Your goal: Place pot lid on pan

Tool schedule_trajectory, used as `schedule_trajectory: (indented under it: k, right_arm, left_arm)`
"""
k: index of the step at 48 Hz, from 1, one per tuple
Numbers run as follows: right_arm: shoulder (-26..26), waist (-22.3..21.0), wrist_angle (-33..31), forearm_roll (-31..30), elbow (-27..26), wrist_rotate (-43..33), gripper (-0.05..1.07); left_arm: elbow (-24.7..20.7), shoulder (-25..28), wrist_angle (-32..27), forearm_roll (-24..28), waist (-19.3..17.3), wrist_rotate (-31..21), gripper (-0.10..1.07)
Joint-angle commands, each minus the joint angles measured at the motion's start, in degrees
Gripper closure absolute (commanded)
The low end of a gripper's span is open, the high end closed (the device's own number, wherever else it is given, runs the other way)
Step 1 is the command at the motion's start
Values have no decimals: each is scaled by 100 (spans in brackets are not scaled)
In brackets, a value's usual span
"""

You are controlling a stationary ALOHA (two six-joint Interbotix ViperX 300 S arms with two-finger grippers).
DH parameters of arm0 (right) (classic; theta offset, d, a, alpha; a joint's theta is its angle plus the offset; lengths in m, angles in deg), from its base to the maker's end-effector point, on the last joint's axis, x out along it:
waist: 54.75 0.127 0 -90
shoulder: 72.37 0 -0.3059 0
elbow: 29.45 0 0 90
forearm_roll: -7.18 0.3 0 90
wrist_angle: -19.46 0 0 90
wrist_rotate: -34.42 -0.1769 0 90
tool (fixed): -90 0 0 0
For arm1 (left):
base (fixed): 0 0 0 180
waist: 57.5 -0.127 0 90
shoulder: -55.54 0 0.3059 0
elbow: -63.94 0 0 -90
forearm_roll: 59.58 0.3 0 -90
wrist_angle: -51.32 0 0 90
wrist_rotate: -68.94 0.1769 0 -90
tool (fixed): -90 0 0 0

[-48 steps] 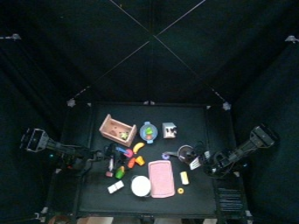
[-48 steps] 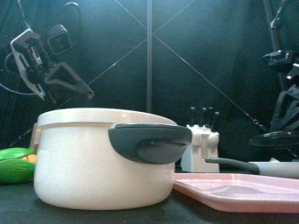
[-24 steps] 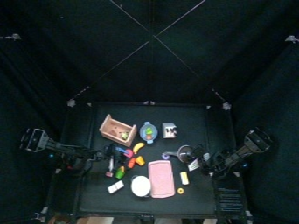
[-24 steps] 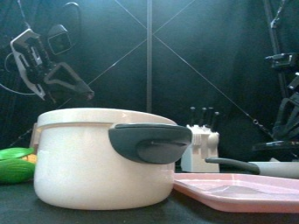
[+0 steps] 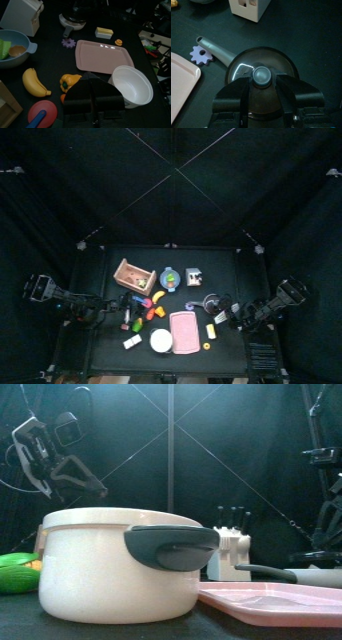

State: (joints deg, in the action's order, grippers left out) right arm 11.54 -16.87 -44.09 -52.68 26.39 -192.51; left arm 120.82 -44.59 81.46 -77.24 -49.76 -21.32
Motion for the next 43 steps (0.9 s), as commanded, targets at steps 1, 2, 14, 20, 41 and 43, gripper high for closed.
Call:
schedule_trajectory:
  k: [1, 2, 14, 20, 41, 43]
  right_arm:
    - [-9, -70, 18, -53, -88, -35, 33]
    - [-9, -88, 35, -62, -88, -35, 33]
    - [202, -369, 387, -220, -105, -35, 33]
    - [299, -431, 492, -193, -97, -35, 33]
    - [343, -439, 492, -70, -62, -35, 33]
    - [325, -439, 475, -88, -70, -35, 33]
  left_arm:
    - [-79, 0, 18, -9, 0, 9, 100]
    - [-70, 0, 18, -9, 9, 9, 100]
    - [-70, 0, 18, 0, 9, 9, 100]
    - [-70, -9, 18, -9, 9, 9, 100]
    - [-62, 0, 18, 0, 0, 9, 100]
    - [-62, 0, 18, 0, 9, 9, 100]
